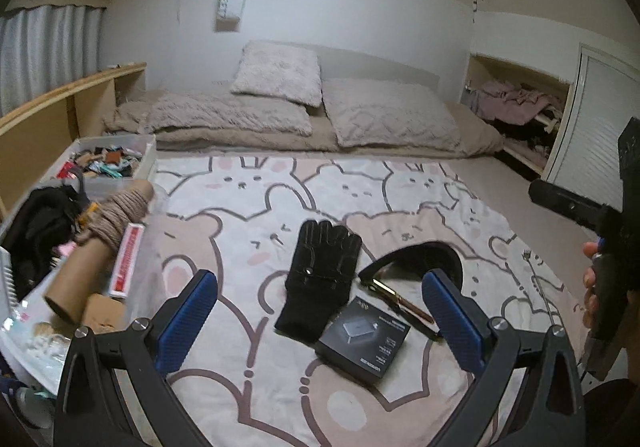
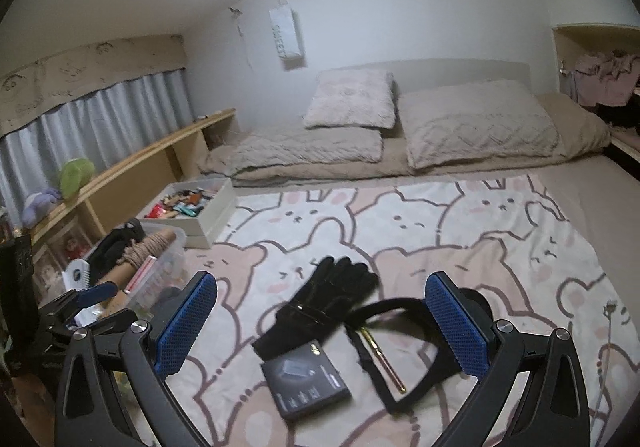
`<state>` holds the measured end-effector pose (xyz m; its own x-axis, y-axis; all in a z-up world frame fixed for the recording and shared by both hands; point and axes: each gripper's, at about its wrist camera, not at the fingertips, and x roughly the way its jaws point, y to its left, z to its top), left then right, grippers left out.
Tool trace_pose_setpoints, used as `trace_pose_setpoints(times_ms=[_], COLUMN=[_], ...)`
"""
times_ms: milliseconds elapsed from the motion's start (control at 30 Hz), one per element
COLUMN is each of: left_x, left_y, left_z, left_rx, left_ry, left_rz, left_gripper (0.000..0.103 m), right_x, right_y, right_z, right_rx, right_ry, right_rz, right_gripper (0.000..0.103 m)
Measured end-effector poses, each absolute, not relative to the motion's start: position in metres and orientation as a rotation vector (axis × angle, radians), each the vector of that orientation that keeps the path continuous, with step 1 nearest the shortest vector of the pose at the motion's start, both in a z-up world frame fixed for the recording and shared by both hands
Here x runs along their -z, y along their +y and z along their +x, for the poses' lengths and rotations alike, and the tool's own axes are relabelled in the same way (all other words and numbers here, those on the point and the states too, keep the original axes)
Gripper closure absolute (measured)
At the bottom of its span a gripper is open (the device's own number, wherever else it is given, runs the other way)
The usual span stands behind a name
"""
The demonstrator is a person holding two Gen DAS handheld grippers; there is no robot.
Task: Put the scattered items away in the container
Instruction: 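Move both tools toward the glove and black box on the sheet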
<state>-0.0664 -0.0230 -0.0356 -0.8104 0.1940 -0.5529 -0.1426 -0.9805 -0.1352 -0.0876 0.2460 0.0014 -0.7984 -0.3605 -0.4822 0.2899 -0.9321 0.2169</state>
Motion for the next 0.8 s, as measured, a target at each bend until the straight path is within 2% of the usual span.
trace_pose_setpoints(times_ms=[233,633,800], left_x=[0.081,0.158,0.186], left_y=[-0.015,-0.003,0.006], left_z=[-0.09,-0.121,-0.128], left_rx=[-2.794,-2.669,-2.634], left_ry=[-0.118,-0.149,-0.092], left_rz=[-1.015,-1.277,-1.376], left_gripper=[0.0,0.0,0.0], right_x=[0.025,0.071,0.097], right_y=[0.26,0.249,0.232], right_z=[-0.101,-0.129,-0.147], right_rx=[2.697,2.651,2.564], right_ry=[-0.245,-0.076,-0.009], right_rz=[0.863,1.139,1.277], right_gripper=[0.0,0.0,0.0])
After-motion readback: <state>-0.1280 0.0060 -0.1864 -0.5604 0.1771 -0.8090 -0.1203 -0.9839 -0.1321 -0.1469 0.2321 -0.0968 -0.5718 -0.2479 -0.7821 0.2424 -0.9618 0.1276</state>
